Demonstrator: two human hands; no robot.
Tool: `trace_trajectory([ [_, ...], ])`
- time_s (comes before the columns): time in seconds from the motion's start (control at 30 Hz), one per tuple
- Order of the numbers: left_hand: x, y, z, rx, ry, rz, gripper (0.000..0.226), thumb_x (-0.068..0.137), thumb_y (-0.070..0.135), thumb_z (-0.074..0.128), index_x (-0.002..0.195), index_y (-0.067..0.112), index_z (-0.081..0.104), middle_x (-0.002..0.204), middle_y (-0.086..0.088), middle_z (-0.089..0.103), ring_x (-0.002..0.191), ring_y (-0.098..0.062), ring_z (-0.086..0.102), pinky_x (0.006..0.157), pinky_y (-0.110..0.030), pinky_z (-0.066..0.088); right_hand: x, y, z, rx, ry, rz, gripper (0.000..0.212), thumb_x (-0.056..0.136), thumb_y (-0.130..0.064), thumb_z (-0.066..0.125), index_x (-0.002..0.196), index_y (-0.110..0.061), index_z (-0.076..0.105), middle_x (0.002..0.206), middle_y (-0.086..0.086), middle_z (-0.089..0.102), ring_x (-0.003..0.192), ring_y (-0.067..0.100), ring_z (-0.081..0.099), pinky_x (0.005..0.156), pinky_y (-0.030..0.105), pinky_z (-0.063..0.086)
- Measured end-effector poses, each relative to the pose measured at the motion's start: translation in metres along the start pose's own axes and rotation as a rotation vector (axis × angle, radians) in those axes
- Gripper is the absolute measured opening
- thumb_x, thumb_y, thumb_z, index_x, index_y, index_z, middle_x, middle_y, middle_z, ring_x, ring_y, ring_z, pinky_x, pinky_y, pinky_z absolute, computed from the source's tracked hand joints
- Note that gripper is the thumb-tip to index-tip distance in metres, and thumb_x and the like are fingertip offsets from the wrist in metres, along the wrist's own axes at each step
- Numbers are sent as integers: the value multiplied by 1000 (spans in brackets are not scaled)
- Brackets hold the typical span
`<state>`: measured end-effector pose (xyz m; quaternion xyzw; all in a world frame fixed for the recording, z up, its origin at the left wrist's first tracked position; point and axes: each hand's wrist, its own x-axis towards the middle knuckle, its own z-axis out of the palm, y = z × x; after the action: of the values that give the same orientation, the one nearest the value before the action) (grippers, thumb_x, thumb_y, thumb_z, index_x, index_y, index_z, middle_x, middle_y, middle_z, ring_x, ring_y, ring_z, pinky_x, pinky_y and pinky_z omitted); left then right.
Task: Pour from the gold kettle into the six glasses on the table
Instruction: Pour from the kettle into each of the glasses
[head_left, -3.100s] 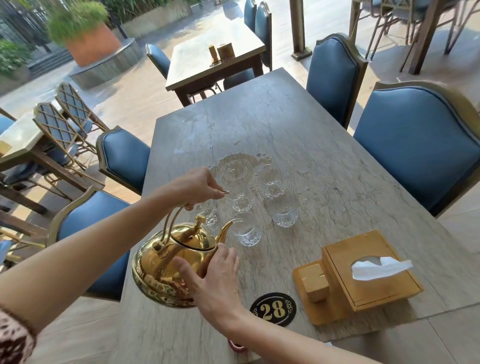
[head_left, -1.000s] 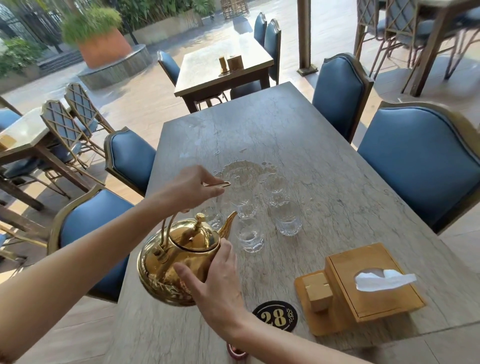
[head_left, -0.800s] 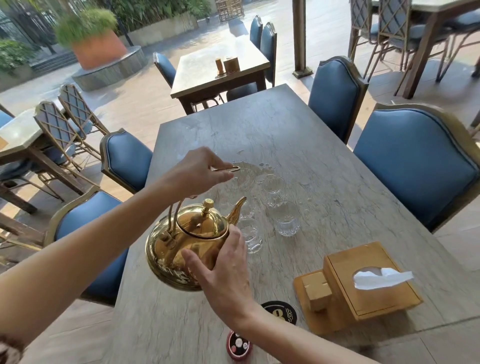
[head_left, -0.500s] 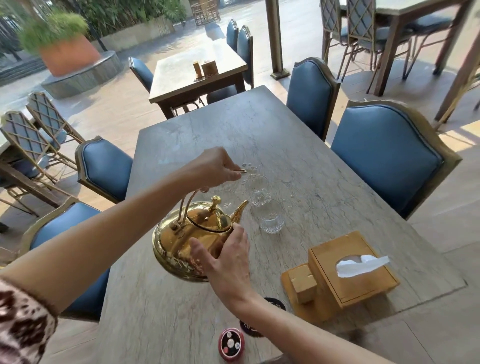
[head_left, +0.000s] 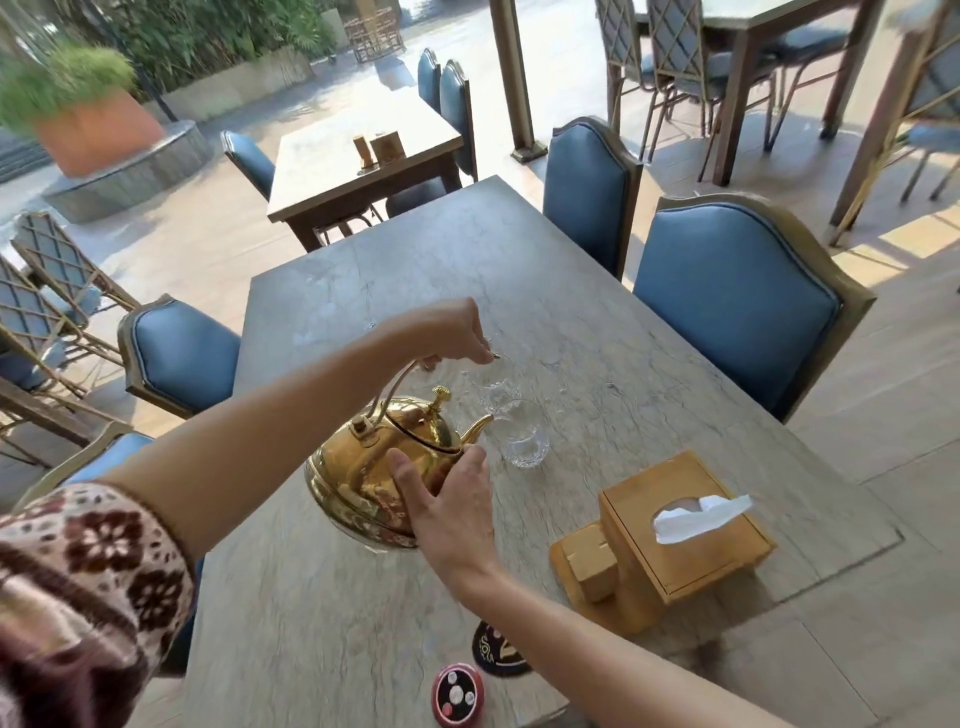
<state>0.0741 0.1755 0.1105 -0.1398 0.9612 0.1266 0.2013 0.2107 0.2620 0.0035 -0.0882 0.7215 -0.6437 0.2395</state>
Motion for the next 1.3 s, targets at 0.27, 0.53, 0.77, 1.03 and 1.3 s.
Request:
trace_trajectory([
  [0.27, 7, 0, 3, 43, -20, -25, 35, 88, 21, 66, 112, -4, 68, 46, 0, 37, 26, -8, 32, 30, -15, 34, -2, -5, 3, 19, -5, 20, 132, 52, -99, 37, 140, -1, 35, 140, 18, 45, 134, 35, 41, 114, 50, 38],
  [0.53, 7, -1, 4, 50, -28, -22, 36, 88, 21, 66, 112, -6, 67, 47, -1, 39, 22, -6, 33, 29, -14, 34, -2, -3, 5, 26, -16, 11, 75, 81, -71, 59, 123, -11, 41, 120, 5, 48, 116, 22, 47, 108, 40, 43],
  [0.77, 7, -2, 2, 52, -13, -34, 34, 88, 21, 66, 108, -7, 68, 49, -1, 42, 25, -6, 34, 28, -13, 33, 0, -2, 7, 42, -6, -6, 90, 76, -78, 56, 130, -7, 42, 125, 7, 49, 123, 26, 46, 111, 44, 41],
  [1.03, 6, -3, -2, 62, 3, -44, 33, 87, 21, 67, 103, -7, 68, 50, -2, 42, 33, -11, 36, 30, -15, 35, 1, -2, 12, 52, -5, -3, 135, 51, -102, 37, 143, -3, 36, 143, 15, 45, 138, 34, 39, 116, 50, 37],
  [1.3, 6, -4, 0, 81, 1, -38, 13, 87, 21, 66, 89, 8, 63, 49, -2, 40, 26, -8, 34, 30, -14, 35, 1, 1, 10, 41, -9, -28, 122, 52, -100, 36, 133, -8, 43, 130, 7, 50, 129, 28, 45, 114, 48, 39],
])
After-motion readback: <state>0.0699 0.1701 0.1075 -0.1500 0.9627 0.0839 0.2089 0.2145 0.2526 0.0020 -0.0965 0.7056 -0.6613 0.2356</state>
